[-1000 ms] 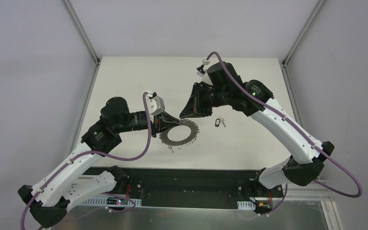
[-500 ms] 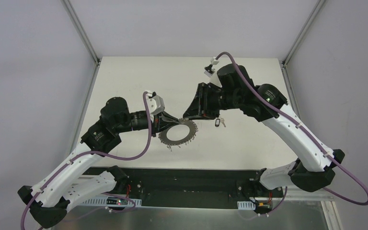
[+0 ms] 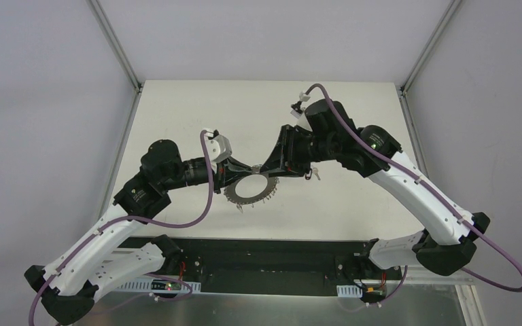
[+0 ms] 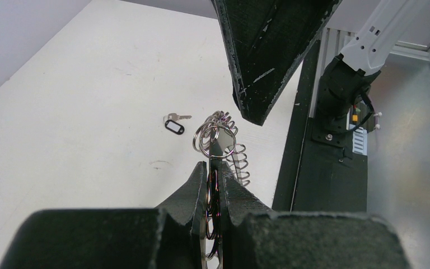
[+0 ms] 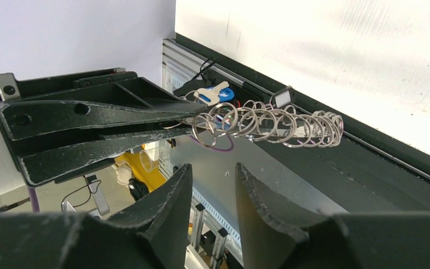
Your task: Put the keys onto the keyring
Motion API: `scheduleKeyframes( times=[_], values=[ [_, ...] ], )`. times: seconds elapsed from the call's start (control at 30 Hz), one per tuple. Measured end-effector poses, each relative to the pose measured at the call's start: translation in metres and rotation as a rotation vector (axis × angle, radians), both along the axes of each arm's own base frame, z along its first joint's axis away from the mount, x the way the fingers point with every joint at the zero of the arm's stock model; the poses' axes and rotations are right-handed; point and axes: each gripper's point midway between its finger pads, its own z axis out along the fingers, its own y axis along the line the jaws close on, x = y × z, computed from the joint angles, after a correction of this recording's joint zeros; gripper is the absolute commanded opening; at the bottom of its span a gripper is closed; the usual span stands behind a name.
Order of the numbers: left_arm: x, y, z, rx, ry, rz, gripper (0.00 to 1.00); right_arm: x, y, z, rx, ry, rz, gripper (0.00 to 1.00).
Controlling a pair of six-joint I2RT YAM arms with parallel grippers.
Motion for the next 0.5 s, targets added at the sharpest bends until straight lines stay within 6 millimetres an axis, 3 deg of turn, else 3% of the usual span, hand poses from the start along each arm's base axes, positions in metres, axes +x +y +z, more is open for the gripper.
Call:
scheduleKeyframes(
  times=[0.17, 0.5],
  values=[
    [0.003, 0.003, -0.005, 0.002, 0.002, 0.027, 0.0, 0.002, 0.004, -0.007, 0.018, 0.034, -0.033, 0.37],
    [0.007, 0.006, 0.001, -0.022, -0.023, 0.059, 0.0, 0.009, 0.015, 0.001, 0.083, 0.045, -0.077, 0.33]
  ],
)
